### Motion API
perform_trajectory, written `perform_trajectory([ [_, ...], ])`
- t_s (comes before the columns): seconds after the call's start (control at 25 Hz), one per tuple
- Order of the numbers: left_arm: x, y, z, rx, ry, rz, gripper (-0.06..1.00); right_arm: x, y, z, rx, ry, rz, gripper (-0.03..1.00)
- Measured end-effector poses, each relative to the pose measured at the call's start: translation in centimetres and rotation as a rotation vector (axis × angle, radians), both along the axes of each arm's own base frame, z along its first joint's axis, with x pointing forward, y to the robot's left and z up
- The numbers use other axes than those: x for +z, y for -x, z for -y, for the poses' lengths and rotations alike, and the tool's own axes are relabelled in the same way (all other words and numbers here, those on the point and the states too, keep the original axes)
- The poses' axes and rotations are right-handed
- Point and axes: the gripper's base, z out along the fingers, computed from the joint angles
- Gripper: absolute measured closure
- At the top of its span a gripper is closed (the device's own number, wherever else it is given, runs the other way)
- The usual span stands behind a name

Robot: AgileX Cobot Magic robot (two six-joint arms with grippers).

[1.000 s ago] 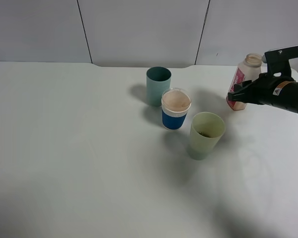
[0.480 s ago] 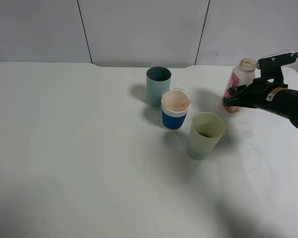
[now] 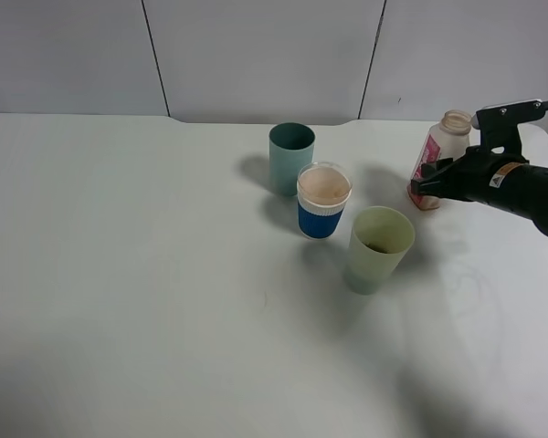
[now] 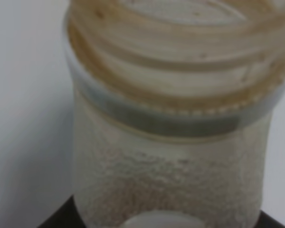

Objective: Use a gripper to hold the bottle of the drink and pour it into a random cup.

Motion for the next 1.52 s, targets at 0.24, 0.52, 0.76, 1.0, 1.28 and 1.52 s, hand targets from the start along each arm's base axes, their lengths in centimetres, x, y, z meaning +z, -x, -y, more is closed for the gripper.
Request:
perform_trajectory([
  [0.24,0.0,0.0,0.0,0.0,0.0,0.0,0.02,-0.1,0.1,0.0,-0.008,-0.004,-0.017,0.59],
  [0.52,0.0,0.0,0.0,0.0,0.0,0.0,0.02,-0.1,0.0,0.2,-0.042,-0.036,-0.02,0.21],
  [0.76,0.0,0.0,0.0,0.0,0.0,0.0,0.02,0.1,-0.1,0.1,-0.04,-0.043,0.01,0.07],
  [1.0,0.0,0.0,0.0,0.0,0.0,0.0,0.02,0.4,0.2,0.2,-0.053,-0.042,-0.036,0.06],
  [1.28,0.0,0.0,0.0,0.0,0.0,0.0,0.02,6.7,1.6,0.5,-0.07,-0.01,0.056,0.06],
  [1.52,0.0,0.0,0.0,0.0,0.0,0.0,0.02,13.3,4.6,0.9,-0.087,0.035,0.192,0.06],
])
